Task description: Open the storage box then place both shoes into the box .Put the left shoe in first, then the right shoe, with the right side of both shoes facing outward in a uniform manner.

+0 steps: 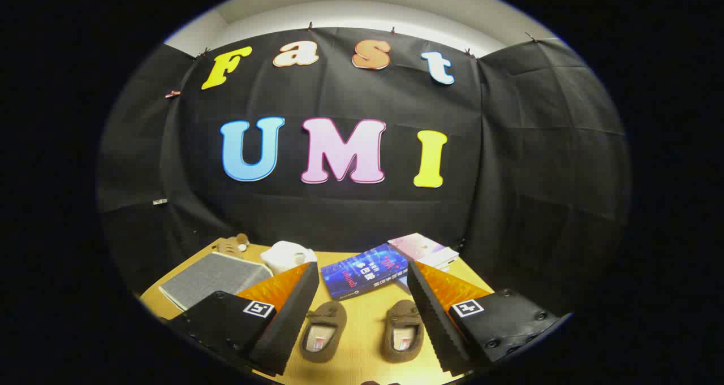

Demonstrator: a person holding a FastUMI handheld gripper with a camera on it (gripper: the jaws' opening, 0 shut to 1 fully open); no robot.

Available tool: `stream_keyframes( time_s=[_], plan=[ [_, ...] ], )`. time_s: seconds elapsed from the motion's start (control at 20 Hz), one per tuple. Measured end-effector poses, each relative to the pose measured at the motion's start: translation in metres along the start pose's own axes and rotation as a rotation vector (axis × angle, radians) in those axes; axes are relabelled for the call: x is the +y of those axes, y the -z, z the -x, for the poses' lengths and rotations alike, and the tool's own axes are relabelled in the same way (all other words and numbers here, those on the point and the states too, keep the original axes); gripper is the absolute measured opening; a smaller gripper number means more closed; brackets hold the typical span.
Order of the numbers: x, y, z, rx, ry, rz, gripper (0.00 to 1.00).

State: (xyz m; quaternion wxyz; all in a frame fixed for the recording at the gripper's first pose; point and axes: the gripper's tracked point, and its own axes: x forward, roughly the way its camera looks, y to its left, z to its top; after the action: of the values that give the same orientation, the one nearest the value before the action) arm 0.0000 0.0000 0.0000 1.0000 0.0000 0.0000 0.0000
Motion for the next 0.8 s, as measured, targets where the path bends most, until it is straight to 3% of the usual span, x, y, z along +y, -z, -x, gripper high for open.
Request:
stream_keyframes(
  time_s=[0.8],
  plan=[
    [-0.006,0.027,-0.004,0.077,-0.052,-0.018,0.97]
  ],
)
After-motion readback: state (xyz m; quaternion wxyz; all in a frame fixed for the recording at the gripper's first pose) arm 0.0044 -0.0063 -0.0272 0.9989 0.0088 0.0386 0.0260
